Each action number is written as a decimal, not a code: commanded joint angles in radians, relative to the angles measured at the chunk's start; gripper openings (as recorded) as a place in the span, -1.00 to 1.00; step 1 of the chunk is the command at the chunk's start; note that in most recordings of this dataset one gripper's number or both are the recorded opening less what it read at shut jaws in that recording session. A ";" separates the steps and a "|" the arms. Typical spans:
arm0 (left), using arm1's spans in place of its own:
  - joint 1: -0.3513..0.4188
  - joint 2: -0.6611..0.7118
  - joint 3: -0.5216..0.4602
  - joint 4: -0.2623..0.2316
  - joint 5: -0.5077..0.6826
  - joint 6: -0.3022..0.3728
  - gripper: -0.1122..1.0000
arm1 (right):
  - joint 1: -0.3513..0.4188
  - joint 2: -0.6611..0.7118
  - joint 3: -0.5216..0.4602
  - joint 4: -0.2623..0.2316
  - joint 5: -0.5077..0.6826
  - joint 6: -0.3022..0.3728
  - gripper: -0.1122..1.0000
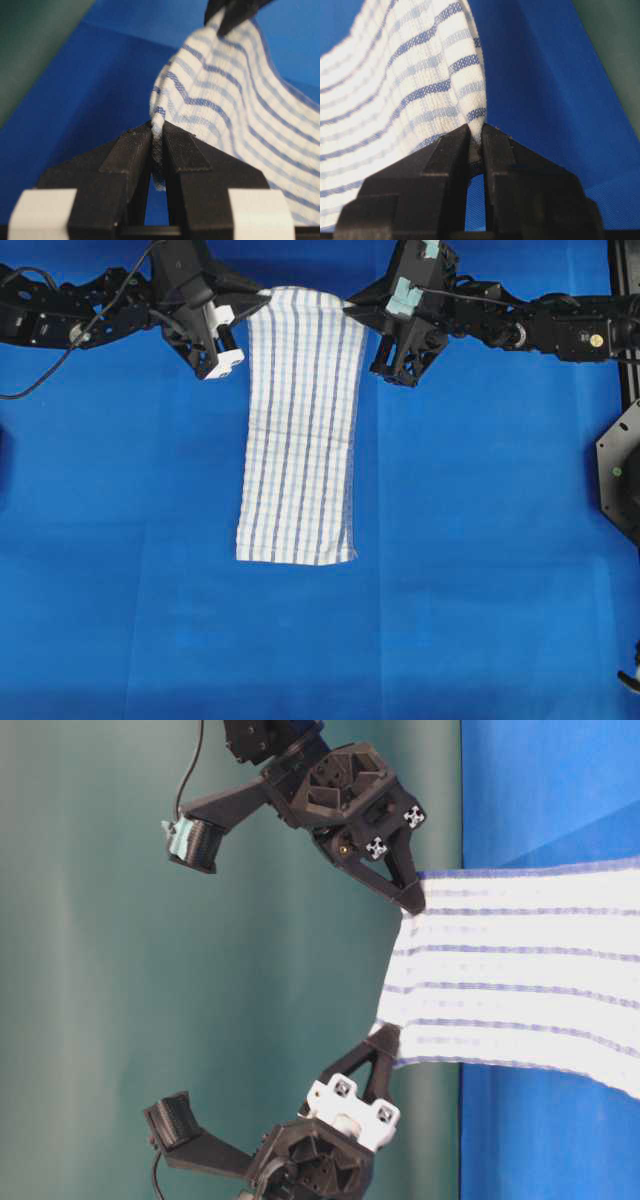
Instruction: Fold the blue towel.
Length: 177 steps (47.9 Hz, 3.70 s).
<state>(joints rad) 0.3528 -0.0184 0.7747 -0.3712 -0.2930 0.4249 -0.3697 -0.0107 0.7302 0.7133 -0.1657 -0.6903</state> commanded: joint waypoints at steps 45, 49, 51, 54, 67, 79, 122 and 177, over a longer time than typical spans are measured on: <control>-0.459 -0.092 0.118 -0.003 -0.061 -0.104 -0.73 | 0.537 -0.104 0.100 0.321 -0.189 0.003 -0.82; -0.477 -0.089 0.126 -0.005 -0.072 -0.109 -0.73 | 0.566 -0.074 0.094 0.356 -0.216 0.003 -0.82; -0.485 -0.089 0.129 -0.006 -0.077 -0.109 -0.73 | 0.578 -0.060 0.089 0.373 -0.225 0.003 -0.82; -0.500 -0.087 0.132 -0.006 -0.077 -0.110 -0.73 | 0.598 -0.041 0.081 0.396 -0.235 0.003 -0.82; -0.531 -0.035 0.117 -0.008 -0.087 -0.172 -0.73 | 0.644 0.009 0.060 0.448 -0.267 0.003 -0.82; -0.546 0.021 0.110 -0.008 -0.098 -0.244 -0.73 | 0.666 0.021 0.049 0.456 -0.264 0.003 -0.82; -0.594 0.041 0.110 -0.008 -0.100 -0.279 0.08 | 0.703 0.100 0.018 0.571 -0.253 0.000 0.24; -0.529 -0.683 0.407 -0.003 0.018 -0.196 0.81 | 0.703 -0.692 0.400 0.551 -0.290 -0.270 0.76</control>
<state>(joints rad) -0.1795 -0.6581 1.1735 -0.3774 -0.2684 0.2255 0.3298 -0.6473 1.1152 1.2686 -0.4556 -0.9511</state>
